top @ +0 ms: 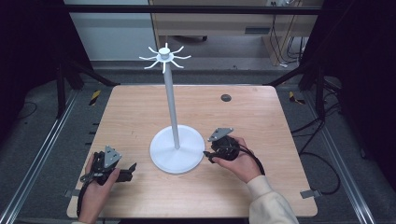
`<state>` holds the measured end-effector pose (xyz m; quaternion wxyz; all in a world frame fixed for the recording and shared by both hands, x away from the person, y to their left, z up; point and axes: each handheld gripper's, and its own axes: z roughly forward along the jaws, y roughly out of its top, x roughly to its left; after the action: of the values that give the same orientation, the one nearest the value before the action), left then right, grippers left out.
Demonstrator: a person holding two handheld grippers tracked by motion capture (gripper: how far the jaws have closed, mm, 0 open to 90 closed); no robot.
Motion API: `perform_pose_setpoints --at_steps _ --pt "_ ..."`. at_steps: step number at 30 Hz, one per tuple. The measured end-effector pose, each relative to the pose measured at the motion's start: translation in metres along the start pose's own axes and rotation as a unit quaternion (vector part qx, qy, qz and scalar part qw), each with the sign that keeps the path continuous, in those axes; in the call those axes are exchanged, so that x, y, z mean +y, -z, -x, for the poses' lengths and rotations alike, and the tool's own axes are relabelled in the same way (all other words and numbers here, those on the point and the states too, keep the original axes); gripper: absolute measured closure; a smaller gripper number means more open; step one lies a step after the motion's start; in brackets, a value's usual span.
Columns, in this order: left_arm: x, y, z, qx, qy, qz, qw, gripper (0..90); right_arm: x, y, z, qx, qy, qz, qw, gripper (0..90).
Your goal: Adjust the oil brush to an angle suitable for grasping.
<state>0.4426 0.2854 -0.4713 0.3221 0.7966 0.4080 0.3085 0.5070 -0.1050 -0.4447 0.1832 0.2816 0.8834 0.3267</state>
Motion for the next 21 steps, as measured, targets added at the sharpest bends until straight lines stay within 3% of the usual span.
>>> perform_pose_setpoints --at_steps 8,9,11,16,18,21 --pt "0.0 0.0 0.001 -0.001 -0.001 0.0 1.0 2.8 -0.002 -0.005 -0.004 0.017 0.008 -0.012 0.9997 59.7" --pt "0.0 0.0 0.001 -0.002 -0.001 0.0 1.0 2.8 -0.003 -0.007 -0.005 0.023 0.012 -0.017 0.9995 64.9" --pt "0.0 -0.001 0.001 -0.002 -0.001 0.0 1.0 2.8 -0.004 -0.009 -0.005 0.015 0.018 -0.036 0.9991 72.1" --pt "0.0 -0.001 0.002 -0.001 -0.001 0.001 1.0 2.8 -0.007 -0.014 -0.002 0.003 0.015 -0.054 0.9984 83.9" --pt "0.0 -0.001 0.002 0.0 -0.001 0.001 1.0 2.8 -0.01 -0.014 0.006 -0.016 -0.004 -0.062 0.998 89.2" --pt "0.0 -0.001 0.002 0.003 0.0 0.0 1.0 2.8 -0.012 -0.014 0.01 -0.026 -0.018 -0.061 0.9976 90.0"
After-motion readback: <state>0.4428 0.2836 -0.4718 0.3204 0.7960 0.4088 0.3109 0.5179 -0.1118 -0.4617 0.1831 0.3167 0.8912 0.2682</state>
